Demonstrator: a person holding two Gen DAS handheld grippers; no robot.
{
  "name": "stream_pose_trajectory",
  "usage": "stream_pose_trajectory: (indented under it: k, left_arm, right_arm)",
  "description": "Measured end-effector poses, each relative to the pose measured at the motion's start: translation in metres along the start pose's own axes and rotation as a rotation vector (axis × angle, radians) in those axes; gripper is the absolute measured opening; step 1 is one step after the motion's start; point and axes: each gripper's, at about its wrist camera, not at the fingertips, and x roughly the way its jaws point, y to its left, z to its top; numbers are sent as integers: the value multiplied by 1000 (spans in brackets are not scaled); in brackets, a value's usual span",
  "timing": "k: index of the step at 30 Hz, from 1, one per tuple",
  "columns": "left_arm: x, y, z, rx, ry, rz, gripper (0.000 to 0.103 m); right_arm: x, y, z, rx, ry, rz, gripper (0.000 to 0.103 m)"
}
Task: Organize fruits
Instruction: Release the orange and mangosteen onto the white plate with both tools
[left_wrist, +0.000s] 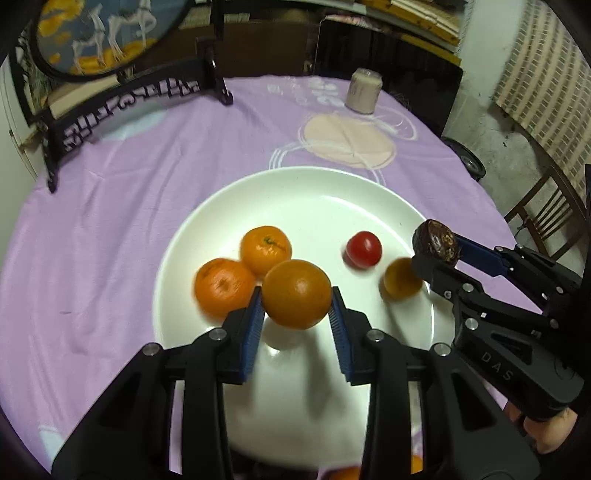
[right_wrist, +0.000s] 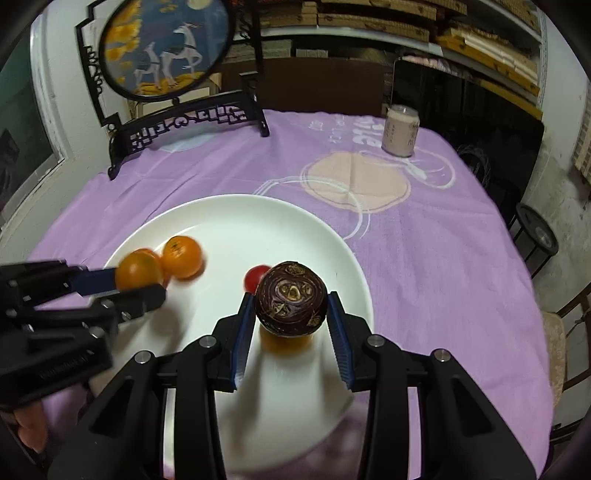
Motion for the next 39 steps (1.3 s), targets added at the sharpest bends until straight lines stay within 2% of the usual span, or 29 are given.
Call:
stream_pose_trajectory:
  k: [5,7,8,13,14,16,18,19,23,27,32,39]
  left_arm:
    - [15,1,5,-10,5,-11,36]
    - [14,1,5,-9,-10,-12,36]
    - [12,3,6,-13,-13,-18,39]
    - [-28,12,-3,-28,-87,-28,58]
    - [-40,15,-9,-32,-105,-31,64]
    - [-67,20,-28,-34,-153,-22,68]
    - [-88,26,-51,-40,-189,-6,69]
    - [-95,29,-61,-49,-200,-3,70]
    - [-115,38,-101,-85,-225,11,72]
    - [-122,37,-129,-74,-223,25,76]
    - [-124,36,-162,-72,-192,11,90]
    - [-118,36,-199,-58,-124,-19,91]
  right_arm:
    - [14,-6,1,9,15,14,40]
    - [16,-5,2,11,15,29,52]
    - [16,-5,2,10,11,30,65]
    - [-19,4,-6,-3,6,11,65]
    - [-30,8,-13,-9,2,17,65]
    - [-54,15,-32,-18,-15,42,66]
    - [-77,24,-57,-23,-40,65,78]
    - [-84,28,-66,-24,-47,68,80]
    - [-107,42,-96,-26,-44,74,81]
    - [-124,52,-109,-59,-43,38,81]
    - [-133,61,-133,-70,-18,36,81]
    - [-113,63,-171,-47,77,32,85]
